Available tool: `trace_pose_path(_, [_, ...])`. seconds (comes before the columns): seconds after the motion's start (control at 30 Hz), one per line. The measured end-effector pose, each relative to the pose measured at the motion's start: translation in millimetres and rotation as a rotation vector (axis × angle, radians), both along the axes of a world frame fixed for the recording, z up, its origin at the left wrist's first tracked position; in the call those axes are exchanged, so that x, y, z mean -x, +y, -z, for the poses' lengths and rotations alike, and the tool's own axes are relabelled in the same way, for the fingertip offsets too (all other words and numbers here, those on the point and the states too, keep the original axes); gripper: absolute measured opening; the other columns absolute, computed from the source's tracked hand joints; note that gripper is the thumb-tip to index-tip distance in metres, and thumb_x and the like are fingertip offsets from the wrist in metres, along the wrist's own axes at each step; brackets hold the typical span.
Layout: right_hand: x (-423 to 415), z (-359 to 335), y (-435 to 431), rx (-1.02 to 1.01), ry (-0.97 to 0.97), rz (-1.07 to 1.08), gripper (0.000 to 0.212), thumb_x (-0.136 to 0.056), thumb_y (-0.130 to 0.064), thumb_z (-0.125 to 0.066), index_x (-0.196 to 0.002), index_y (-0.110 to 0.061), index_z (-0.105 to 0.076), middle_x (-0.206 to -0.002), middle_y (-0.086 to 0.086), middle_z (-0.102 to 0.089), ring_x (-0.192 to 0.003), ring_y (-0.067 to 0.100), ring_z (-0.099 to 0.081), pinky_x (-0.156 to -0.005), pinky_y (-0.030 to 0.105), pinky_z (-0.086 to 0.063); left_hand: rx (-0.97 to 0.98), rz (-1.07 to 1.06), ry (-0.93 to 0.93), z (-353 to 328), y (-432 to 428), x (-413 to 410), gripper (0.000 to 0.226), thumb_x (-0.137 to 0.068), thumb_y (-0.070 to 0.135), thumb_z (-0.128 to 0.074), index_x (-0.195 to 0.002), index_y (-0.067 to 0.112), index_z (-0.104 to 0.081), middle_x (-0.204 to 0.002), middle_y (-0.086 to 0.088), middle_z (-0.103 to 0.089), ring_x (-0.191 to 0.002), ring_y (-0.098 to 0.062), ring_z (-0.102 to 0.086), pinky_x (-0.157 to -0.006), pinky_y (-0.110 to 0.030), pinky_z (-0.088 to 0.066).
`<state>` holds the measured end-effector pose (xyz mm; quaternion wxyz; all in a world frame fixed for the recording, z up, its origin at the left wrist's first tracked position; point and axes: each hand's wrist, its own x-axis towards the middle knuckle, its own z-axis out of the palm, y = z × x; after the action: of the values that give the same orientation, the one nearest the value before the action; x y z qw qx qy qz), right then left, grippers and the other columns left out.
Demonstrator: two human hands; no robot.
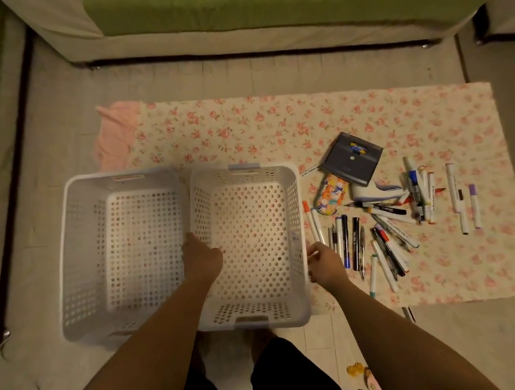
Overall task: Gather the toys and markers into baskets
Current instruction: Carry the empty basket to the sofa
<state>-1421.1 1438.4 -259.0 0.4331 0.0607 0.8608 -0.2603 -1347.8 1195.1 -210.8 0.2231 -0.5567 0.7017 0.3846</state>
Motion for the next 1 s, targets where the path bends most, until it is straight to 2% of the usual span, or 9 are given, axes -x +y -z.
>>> trace_pose_path(0.1, [-5.2,15.1,-1.3,-0.108,0.055,-0.267,0.019,-0.096,-0.015,-0.042,-0.105,-0.02,-0.057,-0.089,-0.001,-0.06,-0.079,0.021,-0.058,-0.072,0.035,-0.051,0.068,0.118,-0.002,8.1,-1.5,-3.6,0.08,-0.09,0.022,-0.051,-0.152,0.025,-0.001,-0.147,-0.012,-0.037,-0.124,-0.034,-0.049,-0.1,-0.05,-0.045])
trace_pose_path(0.17, [-6.0,22.2,-6.2,-0.124,0.037,-0.364,0.024,-0.096,-0.021,-0.044,-0.117,-0.02,-0.056,-0.1,0.003,-0.063,-0.089,0.024,-0.062,-0.075,0.034,-0.05,0.16,0.275,-0.08,11.7,-5.4,-3.7,0.079,-0.093,0.024,-0.049,-0.152,0.023,0.005,-0.144,-0.012,-0.042,-0.116,-0.033,-0.055,-0.096,-0.047,-0.047])
trace_pose_path(0.23, [-5.9,29.8,-9.9,-0.158,0.002,-0.382,0.026,-0.094,-0.024,-0.048,-0.117,-0.015,-0.058,-0.107,0.007,-0.065,-0.096,0.027,-0.064,-0.081,0.037,-0.054,0.268,0.439,-0.164,9.8,-9.1,-0.1,0.072,-0.097,0.017,-0.042,-0.152,0.015,0.005,-0.139,-0.015,-0.048,-0.111,-0.032,-0.058,-0.091,-0.043,-0.047])
trace_pose_path(0.37, [-3.1,39.1,-13.6,-0.218,-0.021,-0.452,0.027,-0.093,-0.024,-0.05,-0.117,-0.017,-0.059,-0.115,0.006,-0.065,-0.102,0.027,-0.065,-0.084,0.038,-0.054,0.334,0.59,-0.24,6.3,-19.0,7.0,0.059,-0.097,0.008,-0.038,-0.15,0.003,-0.011,-0.131,-0.018,-0.052,-0.114,-0.032,-0.056,-0.092,-0.039,-0.047])
trace_pose_path(0.47, [2.4,38.8,-13.4,-0.229,-0.029,-0.475,0.032,-0.095,-0.023,-0.048,-0.125,-0.018,-0.057,-0.123,0.004,-0.062,-0.111,0.029,-0.061,-0.088,0.039,-0.049,0.299,0.606,-0.236,7.2,-23.3,9.1,0.058,-0.098,0.009,-0.036,-0.149,0.0,-0.012,-0.135,-0.018,-0.049,-0.119,-0.033,-0.053,-0.097,-0.038,-0.044])
trace_pose_path(0.63, [7.2,50.4,-15.8,-0.194,-0.108,-0.482,0.025,-0.089,-0.024,-0.054,-0.113,-0.016,-0.06,-0.114,0.007,-0.066,-0.099,0.024,-0.064,-0.087,0.042,-0.055,0.248,0.611,-0.226,7.0,-28.7,13.5,0.063,-0.097,0.011,-0.04,-0.149,-0.002,-0.007,-0.139,-0.019,-0.044,-0.122,-0.033,-0.05,-0.099,-0.038,-0.043])
trace_pose_path(0.8, [-3.5,42.0,-17.6,-0.15,-0.164,-0.514,0.053,-0.092,-0.029,-0.057,-0.142,-0.017,-0.041,-0.136,0.006,-0.053,-0.114,0.027,-0.058,-0.095,0.038,-0.049,0.224,0.578,-0.24,2.2,-30.8,16.2,0.062,-0.096,0.008,-0.039,-0.149,-0.002,-0.008,-0.138,-0.02,-0.045,-0.122,-0.034,-0.05,-0.098,-0.039,-0.044])
trace_pose_path(0.9, [-8.6,47.6,-17.6,-0.148,-0.162,-0.402,0.044,-0.097,-0.031,-0.051,-0.137,-0.015,-0.045,-0.129,0.009,-0.058,-0.112,0.027,-0.059,-0.09,0.034,-0.048,0.208,0.57,-0.248,2.8,-28.9,17.3,0.065,-0.096,0.008,-0.041,-0.15,-0.001,-0.006,-0.14,-0.02,-0.042,-0.125,-0.034,-0.047,-0.101,-0.04,-0.042])
trace_pose_path(1.0, [-11.0,49.9,-19.6,-0.114,-0.112,-0.307,0.019,-0.099,-0.025,-0.048,-0.111,-0.014,-0.057,-0.105,0.008,-0.063,-0.103,0.028,-0.061,-0.082,0.032,-0.045,0.212,0.559,-0.239,3.8,-29.2,18.5,0.065,-0.097,0.009,-0.041,-0.15,-0.002,-0.005,-0.142,-0.019,-0.041,-0.125,-0.034,-0.047,-0.101,-0.038,-0.041])
